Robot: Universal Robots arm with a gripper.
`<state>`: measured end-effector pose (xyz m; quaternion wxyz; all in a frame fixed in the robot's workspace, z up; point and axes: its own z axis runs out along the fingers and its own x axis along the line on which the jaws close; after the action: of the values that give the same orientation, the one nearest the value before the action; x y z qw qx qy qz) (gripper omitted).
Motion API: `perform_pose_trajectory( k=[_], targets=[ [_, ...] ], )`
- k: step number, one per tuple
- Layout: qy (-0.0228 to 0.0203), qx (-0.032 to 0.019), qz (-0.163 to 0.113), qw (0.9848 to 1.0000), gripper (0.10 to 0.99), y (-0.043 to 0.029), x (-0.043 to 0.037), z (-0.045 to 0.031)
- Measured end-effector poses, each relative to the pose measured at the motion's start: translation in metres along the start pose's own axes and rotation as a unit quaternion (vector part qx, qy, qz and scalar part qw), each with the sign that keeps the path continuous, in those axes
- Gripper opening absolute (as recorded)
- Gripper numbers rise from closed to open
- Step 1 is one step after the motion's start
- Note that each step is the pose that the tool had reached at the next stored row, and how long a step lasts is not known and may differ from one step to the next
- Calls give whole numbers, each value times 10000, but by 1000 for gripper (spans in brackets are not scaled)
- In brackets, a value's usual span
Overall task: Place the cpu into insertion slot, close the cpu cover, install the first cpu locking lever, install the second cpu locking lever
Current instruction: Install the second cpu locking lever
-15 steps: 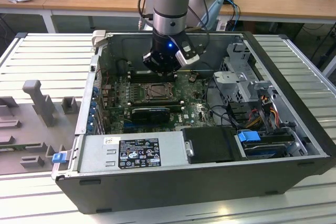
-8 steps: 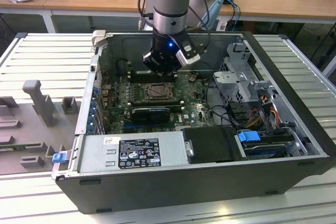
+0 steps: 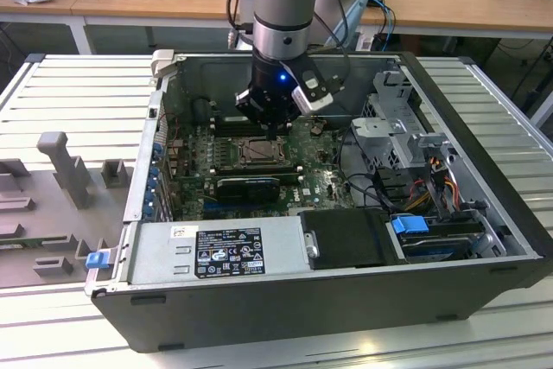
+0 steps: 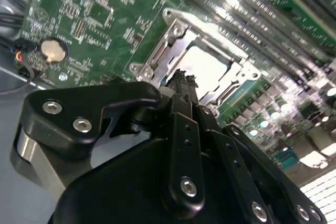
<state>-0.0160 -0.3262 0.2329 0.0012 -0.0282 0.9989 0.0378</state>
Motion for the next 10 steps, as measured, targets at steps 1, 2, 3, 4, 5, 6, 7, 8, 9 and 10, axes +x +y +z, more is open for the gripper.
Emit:
perform_pose_trajectory(
  k=[1,2,3,4,5,6,7,8,9,10],
  targets=[
    [0,0,0,10000,106,-42,4,-3],
    [0,0,1,10000,106,-75,8,-6],
    [0,0,1,10000,106,-94,10,-7],
    [0,0,0,10000,106,-113,11,-9],
    [0,1,0,10000,106,-134,12,-11],
    [0,0,1,10000,106,-157,14,-12],
    [0,0,1,10000,106,-178,15,-13],
    [0,0,0,10000,106,-210,16,-15],
    [1,1,0,10000,106,-237,18,-17],
    [8,0,1,10000,106,-260,19,-18]
  ],
)
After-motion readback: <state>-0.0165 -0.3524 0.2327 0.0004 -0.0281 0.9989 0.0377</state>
